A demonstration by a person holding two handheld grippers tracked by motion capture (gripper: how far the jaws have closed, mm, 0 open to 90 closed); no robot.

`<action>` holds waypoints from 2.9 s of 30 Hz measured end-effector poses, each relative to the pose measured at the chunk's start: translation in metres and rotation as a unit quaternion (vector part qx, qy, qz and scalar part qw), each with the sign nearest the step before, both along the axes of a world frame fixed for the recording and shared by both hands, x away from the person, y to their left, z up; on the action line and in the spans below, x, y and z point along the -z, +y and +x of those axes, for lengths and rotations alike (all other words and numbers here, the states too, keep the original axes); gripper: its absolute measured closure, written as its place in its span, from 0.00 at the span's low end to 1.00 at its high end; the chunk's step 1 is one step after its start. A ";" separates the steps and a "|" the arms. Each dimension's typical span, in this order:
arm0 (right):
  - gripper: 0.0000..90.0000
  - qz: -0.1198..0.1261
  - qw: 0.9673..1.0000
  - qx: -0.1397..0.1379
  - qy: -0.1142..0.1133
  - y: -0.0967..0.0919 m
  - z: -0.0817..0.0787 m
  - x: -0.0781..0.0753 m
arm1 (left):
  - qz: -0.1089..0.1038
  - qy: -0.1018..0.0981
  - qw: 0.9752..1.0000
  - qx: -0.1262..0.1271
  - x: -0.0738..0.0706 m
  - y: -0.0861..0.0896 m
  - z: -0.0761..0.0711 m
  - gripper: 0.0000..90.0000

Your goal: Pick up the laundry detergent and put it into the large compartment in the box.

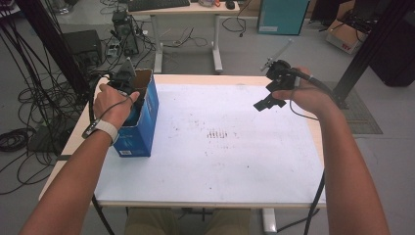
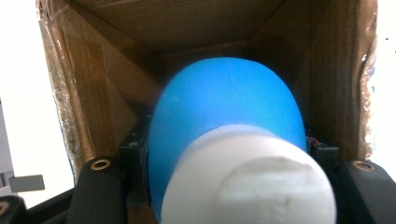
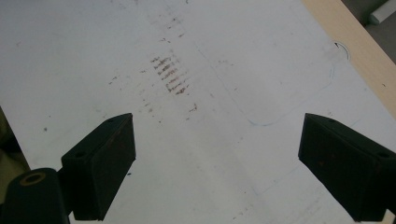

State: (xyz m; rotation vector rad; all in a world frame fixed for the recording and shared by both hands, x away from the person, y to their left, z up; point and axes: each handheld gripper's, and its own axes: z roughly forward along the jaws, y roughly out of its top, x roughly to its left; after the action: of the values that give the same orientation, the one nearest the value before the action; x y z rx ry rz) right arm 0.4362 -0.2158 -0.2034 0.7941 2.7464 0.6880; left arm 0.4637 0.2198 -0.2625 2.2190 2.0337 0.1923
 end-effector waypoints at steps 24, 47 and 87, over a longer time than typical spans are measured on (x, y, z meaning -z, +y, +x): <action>0.12 -0.002 1.000 -0.006 0.004 0.004 -0.002 0.002 | -0.022 -0.001 1.000 0.017 -0.001 0.009 0.002 0.31; 0.12 -0.004 1.000 -0.016 -0.002 0.010 -0.008 -0.003 | -0.028 -0.037 0.998 0.045 -0.019 0.012 -0.003 0.21; 0.12 -0.003 1.000 0.001 -0.005 -0.002 -0.019 -0.014 | -0.061 -0.076 0.939 0.329 -0.155 -0.059 -0.046 0.06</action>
State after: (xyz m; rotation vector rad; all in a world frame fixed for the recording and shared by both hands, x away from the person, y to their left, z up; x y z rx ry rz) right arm 0.4174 -0.2176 -0.1892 0.7890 2.7369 0.6803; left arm 0.4178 0.1604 -0.1077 2.5555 1.1047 0.1528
